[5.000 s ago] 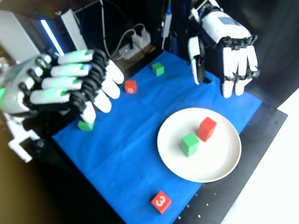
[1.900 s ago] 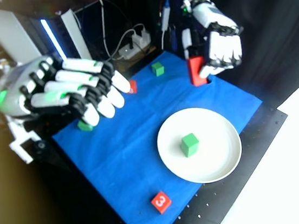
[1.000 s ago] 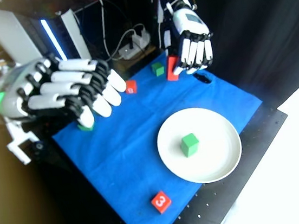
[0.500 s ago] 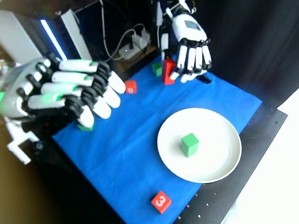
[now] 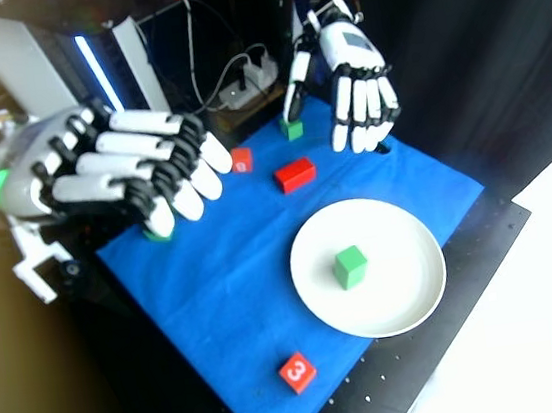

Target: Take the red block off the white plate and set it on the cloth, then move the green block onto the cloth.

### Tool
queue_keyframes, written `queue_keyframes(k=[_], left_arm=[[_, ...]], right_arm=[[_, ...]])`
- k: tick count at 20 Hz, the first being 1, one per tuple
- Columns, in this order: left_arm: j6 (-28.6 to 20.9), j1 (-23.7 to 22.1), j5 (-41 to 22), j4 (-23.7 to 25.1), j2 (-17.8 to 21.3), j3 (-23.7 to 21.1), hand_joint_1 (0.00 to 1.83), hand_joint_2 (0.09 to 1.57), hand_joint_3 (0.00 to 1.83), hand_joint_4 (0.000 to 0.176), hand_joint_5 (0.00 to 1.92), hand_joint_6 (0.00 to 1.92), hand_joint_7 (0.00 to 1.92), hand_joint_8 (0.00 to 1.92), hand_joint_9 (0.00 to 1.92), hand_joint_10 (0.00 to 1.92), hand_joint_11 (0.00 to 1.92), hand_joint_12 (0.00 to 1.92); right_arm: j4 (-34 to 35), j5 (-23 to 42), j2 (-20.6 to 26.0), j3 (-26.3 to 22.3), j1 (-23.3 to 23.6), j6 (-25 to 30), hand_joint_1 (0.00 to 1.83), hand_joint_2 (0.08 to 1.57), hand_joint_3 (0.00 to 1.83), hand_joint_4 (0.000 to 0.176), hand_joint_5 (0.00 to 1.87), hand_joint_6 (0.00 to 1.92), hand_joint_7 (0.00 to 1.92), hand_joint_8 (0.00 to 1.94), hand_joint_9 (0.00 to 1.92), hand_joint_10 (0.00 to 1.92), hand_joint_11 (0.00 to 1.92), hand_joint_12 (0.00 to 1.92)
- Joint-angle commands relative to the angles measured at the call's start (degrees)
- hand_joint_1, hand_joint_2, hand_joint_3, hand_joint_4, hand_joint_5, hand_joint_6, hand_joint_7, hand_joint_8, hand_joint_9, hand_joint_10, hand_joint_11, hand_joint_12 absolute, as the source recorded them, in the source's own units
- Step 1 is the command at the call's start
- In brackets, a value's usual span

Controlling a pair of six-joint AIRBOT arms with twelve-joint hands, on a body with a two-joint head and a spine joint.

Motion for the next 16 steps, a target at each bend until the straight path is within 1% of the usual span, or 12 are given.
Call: queue_keyframes(k=[1, 2, 3, 4, 6, 7, 8, 9, 12, 13, 14, 16], left_arm=[[-0.3, -0.4, -9.1, -0.6, 0.4, 0.3, 0.57, 1.16, 0.01, 0.024, 0.68, 0.08, 0.67, 0.06, 0.49, 0.47, 0.15, 1.49], [-0.3, -0.5, -10.4, -1.0, 0.4, 0.6, 0.52, 1.22, 0.01, 0.024, 0.69, 0.07, 0.69, 0.05, 0.5, 0.5, 0.16, 1.52], [-0.3, -0.5, -11.9, -1.5, 0.5, 0.9, 0.66, 1.2, 0.0, 0.0, 0.8, 0.07, 0.81, 0.08, 0.56, 0.74, 0.28, 1.57], [-0.3, -0.5, -12.6, -1.8, 0.7, 0.9, 0.69, 1.19, 0.0, 0.0, 0.81, 0.05, 0.8, 0.08, 0.51, 0.86, 0.29, 1.59], [-0.3, -0.5, -14.3, -2.3, 1.1, 0.9, 0.68, 1.22, 0.0, 0.0, 0.81, 0.04, 0.79, 0.06, 0.47, 0.88, 0.26, 1.6], [-0.3, -0.5, -15.0, -2.4, 1.3, 0.8, 0.83, 1.24, 0.02, 0.133, 0.72, 1.13, 0.82, 0.06, 0.48, 0.87, 0.27, 1.65], [-0.3, -0.5, -15.3, -2.4, 1.5, 0.8, 0.83, 1.27, 0.01, 0.167, 0.66, 1.4, 0.83, 0.06, 0.47, 0.85, 0.21, 1.66], [-0.3, -0.5, -15.9, -2.4, 1.6, 0.7, 0.83, 1.29, 0.0, 0.174, 0.64, 1.48, 0.82, 0.05, 0.43, 0.81, 0.14, 1.65], [0.1, -0.6, -17.8, -2.4, 2.0, 0.3, 0.84, 1.29, 0.0, 0.176, 0.65, 1.47, 0.84, 0.05, 0.49, 0.77, 0.21, 1.59], [0.5, -0.6, -18.2, -2.4, 2.5, 0.0, 0.71, 1.23, 0.0, 0.0, 0.62, 0.89, 0.86, 0.06, 0.52, 0.77, 0.21, 1.61], [1.0, -0.6, -18.3, -2.4, 2.8, -0.4, 0.66, 1.21, 0.0, 0.0, 0.69, 0.57, 0.88, 0.05, 0.54, 0.77, 0.21, 1.62], [1.3, -0.7, -18.5, -2.2, 2.9, -0.5, 0.69, 1.2, 0.0, 0.0, 0.8, 0.25, 0.87, 0.04, 0.52, 0.78, 0.19, 1.64]], right_arm=[[-0.8, -5.3, 0.0, 0.9, 0.7, 0.1, 1.04, 0.55, 0.8, 0.0, 0.28, 1.11, 0.38, 1.13, 0.38, 1.44, 0.27, 1.92], [-0.8, -3.6, -0.7, 1.9, 1.4, 0.1, 1.02, 0.54, 0.86, 0.0, 0.26, 1.19, 0.34, 1.22, 0.34, 1.54, 0.36, 1.92], [-0.8, -1.3, -1.8, 3.2, 2.8, 0.1, 1.02, 0.52, 0.89, 0.0, 0.25, 1.22, 0.31, 1.2, 0.22, 1.39, 0.07, 1.91], [-0.8, 0.4, -2.6, 4.1, 3.9, 0.1, 1.05, 0.55, 0.83, 0.0, 0.27, 1.14, 0.35, 1.18, 0.27, 1.37, 0.13, 1.86], [-1.5, 5.3, -5.3, 6.9, 7.6, 0.1, 1.07, 0.69, 0.65, 0.0, 0.25, 0.92, 0.33, 0.99, 0.25, 1.24, 0.1, 1.8], [-1.5, 7.6, -6.5, 8.3, 9.1, 0.1, 1.05, 0.69, 0.61, 0.0, 0.29, 0.85, 0.37, 0.9, 0.27, 1.16, 0.12, 1.75], [-1.6, 9.1, -7.6, 9.4, 10.1, 0.1, 1.07, 0.7, 0.58, 0.0, 0.29, 0.82, 0.35, 0.85, 0.23, 1.13, 0.09, 1.76], [-1.6, 10.6, -8.6, 10.4, 10.9, 0.1, 1.09, 0.71, 0.55, 0.0, 0.26, 0.75, 0.32, 0.76, 0.21, 1.06, 0.04, 1.76], [-1.6, 15.6, -11.2, 13.5, 13.7, 0.1, 1.01, 0.69, 0.49, 0.0, 0.33, 0.57, 0.41, 0.5, 0.19, 0.95, 0.0, 1.76], [-1.6, 17.4, -12.6, 14.9, 14.9, 0.1, 1.0, 0.7, 0.43, 0.0, 0.39, 0.54, 0.45, 0.48, 0.2, 1.0, 0.0, 1.79], [-1.6, 19.1, -13.7, 16.0, 15.7, 0.1, 1.01, 0.72, 0.35, 0.0, 0.41, 0.49, 0.47, 0.46, 0.21, 1.01, 0.0, 1.78], [-1.8, 21.6, -15.4, 17.8, 17.1, 0.1, 0.97, 0.79, 0.21, 0.0, 0.46, 0.32, 0.48, 0.3, 0.2, 0.92, 0.0, 1.72]])
